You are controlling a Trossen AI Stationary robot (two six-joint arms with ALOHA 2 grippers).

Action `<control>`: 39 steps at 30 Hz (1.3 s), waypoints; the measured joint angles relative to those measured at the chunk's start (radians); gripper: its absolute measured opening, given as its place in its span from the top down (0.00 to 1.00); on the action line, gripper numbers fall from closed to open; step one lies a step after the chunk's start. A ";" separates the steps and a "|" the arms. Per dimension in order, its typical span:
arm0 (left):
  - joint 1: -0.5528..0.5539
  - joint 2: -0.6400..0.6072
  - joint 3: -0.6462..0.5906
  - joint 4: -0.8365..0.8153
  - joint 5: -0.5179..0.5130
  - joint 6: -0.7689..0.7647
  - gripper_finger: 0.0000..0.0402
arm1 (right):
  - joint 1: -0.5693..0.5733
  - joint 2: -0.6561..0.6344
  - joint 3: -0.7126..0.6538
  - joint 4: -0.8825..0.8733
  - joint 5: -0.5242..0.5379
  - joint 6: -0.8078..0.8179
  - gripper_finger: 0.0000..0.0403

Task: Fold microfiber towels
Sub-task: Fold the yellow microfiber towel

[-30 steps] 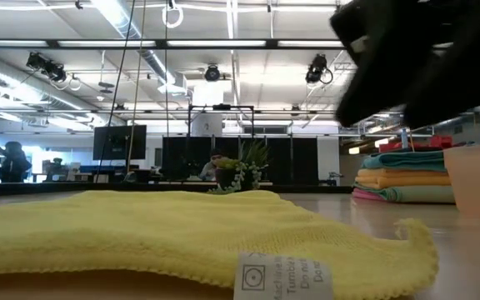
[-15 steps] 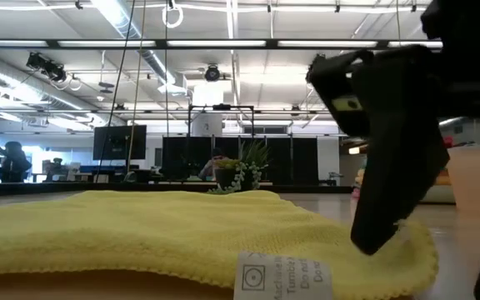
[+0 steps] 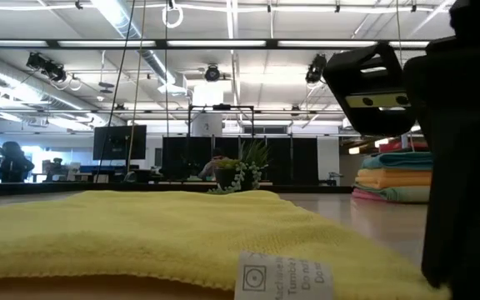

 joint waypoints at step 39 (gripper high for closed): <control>0.225 -0.375 -0.038 -0.890 -0.400 -1.046 0.99 | -0.508 -0.305 0.000 -0.320 0.161 0.512 1.00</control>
